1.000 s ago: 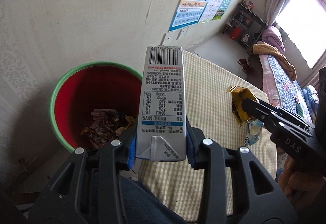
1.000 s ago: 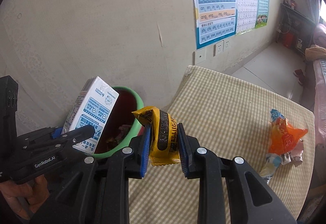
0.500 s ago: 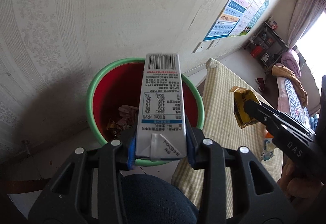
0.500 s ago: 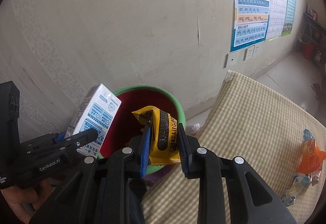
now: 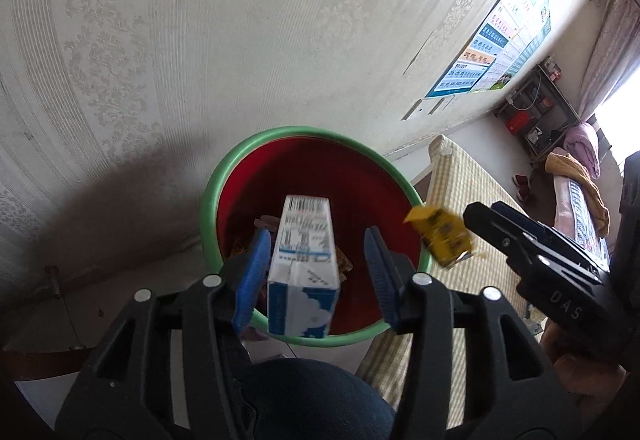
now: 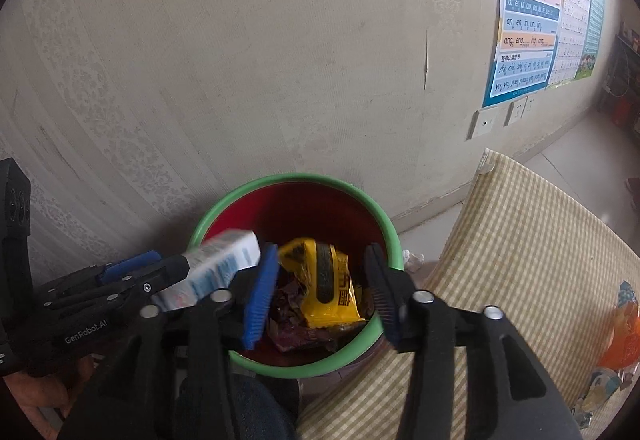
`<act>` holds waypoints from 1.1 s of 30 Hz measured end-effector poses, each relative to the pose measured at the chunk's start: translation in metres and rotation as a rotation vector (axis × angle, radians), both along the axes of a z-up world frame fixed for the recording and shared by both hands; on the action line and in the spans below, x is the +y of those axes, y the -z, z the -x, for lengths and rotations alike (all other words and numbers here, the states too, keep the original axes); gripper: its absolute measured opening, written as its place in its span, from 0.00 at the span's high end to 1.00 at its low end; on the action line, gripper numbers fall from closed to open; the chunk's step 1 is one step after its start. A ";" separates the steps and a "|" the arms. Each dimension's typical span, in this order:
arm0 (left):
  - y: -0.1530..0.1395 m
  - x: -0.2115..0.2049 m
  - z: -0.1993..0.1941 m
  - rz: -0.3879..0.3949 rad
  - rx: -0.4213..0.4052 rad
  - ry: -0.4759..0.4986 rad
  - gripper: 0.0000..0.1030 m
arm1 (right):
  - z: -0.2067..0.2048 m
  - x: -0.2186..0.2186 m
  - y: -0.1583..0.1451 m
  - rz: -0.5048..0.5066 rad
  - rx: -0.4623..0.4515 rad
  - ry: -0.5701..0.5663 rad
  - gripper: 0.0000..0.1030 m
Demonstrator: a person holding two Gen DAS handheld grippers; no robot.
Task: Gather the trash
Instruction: 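Open both tools to drop the carton and yellow wrapper into the bin, then move both tools back over the table toward the orange bag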
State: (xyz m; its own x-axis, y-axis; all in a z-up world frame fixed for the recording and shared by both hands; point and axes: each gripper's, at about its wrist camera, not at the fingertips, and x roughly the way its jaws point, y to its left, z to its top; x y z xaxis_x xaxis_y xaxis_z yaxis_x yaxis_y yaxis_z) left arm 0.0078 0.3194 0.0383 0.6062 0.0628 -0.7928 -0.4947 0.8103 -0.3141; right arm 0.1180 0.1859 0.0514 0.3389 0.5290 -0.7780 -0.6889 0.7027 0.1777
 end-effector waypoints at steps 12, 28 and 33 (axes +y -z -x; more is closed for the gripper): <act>-0.021 -0.016 0.009 -0.041 -0.049 -0.026 0.06 | -0.001 -0.041 -0.018 -0.030 -0.009 0.092 0.19; -0.039 -0.129 -0.018 -0.065 -0.066 0.187 0.06 | 0.016 -0.169 -0.035 -0.040 -0.030 0.268 0.16; -0.041 -0.171 -0.027 -0.067 -0.070 0.261 0.06 | 0.020 -0.222 -0.037 -0.036 -0.041 0.343 0.16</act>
State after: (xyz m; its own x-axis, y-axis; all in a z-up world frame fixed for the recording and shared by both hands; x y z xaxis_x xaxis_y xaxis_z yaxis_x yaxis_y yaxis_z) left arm 0.0347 0.1486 0.0798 0.6622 -0.0522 -0.7475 -0.2449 0.9277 -0.2817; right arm 0.0980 -0.0356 0.0885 0.5326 0.4057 -0.7428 -0.4205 0.8885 0.1838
